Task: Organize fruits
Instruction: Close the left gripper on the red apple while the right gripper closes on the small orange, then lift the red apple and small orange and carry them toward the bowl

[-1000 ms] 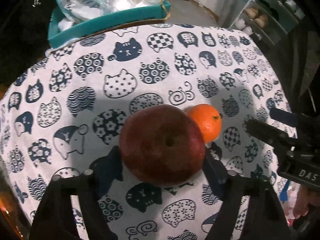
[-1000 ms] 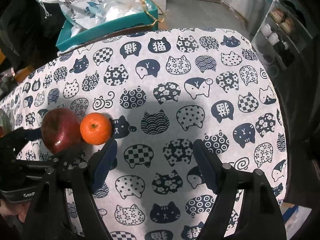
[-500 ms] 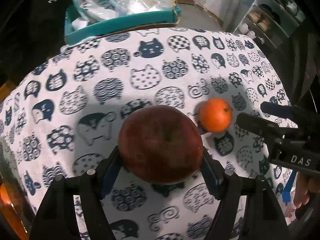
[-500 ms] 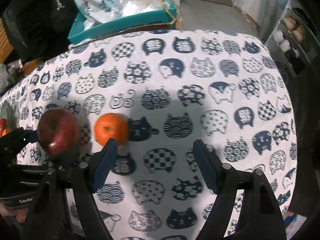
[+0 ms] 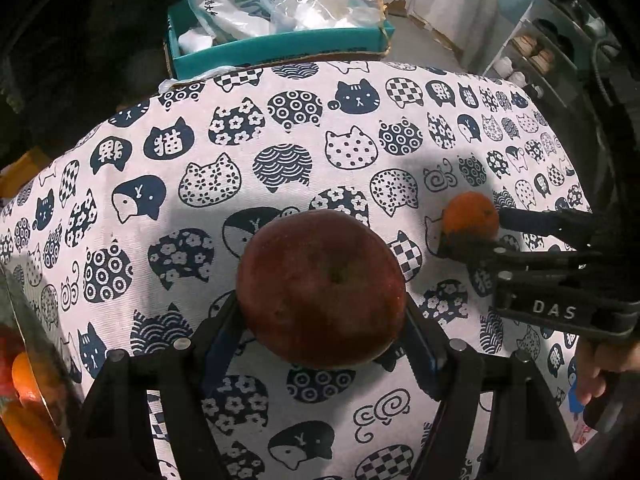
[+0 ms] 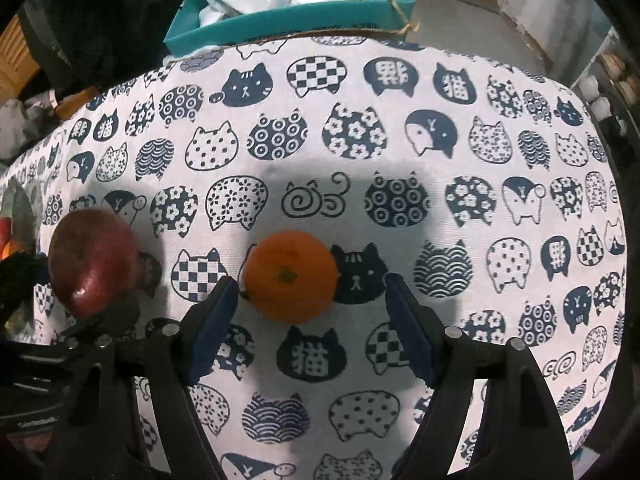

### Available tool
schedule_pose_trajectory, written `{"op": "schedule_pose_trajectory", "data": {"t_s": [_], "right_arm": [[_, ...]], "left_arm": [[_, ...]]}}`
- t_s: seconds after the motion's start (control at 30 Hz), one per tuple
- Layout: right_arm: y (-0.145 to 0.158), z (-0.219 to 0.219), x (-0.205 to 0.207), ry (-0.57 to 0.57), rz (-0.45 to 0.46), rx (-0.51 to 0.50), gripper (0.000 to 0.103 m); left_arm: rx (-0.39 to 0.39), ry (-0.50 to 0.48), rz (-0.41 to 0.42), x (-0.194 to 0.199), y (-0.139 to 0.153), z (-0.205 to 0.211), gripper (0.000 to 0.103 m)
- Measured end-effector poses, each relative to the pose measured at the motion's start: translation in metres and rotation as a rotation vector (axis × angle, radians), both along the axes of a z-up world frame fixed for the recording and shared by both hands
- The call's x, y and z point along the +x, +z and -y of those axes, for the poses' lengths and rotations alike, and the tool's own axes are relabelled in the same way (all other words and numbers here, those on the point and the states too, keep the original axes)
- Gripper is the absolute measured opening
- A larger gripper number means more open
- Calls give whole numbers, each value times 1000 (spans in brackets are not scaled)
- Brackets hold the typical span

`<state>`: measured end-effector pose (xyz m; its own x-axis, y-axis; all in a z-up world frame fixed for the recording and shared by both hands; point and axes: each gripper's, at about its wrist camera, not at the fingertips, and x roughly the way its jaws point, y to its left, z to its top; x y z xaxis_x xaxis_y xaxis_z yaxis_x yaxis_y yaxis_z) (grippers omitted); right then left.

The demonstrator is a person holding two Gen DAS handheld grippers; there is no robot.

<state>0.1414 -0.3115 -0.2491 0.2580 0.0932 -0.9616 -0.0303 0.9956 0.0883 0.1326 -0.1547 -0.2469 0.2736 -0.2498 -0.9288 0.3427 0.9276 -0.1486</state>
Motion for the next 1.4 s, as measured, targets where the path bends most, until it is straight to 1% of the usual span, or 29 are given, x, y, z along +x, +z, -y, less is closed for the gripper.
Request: {"op": "schedule_pose_trajectory", "data": {"t_s": [0.07,0.13,0.17,0.2,0.27,0.47,0.6,1.03,1.2,1.4], "right_arm": [[-2,-3,2,6,-1,4,70],[-3,-4,2,16,-5,3,66],[-4,-5,2,20,-9,0,60],[-6,-7,2,27,-13,-5,57],[-6,-10,1,30,-4,-21,43],[-4,-22,-2,50,26,-50,42],[7,-24,-6,49,57,-54,42],[74,-23,-28,51,178,-67,42],[99,-23,-36,46,217,-67,42],[130,-25,-47,48,276,-62,42]], "left_arm": [[-2,1,0,0,0,0,76],[-3,2,0,0,0,0,76],[-4,2,0,-1,0,-1,76],[-5,3,-1,-1,0,-2,76],[-7,5,-3,-2,0,-3,76],[-11,16,1,-5,5,-8,76],[-14,27,16,-8,14,-15,76],[-3,8,138,-28,66,-29,76],[-31,15,164,-36,87,-35,76],[-51,18,225,-50,118,-43,76]]}}
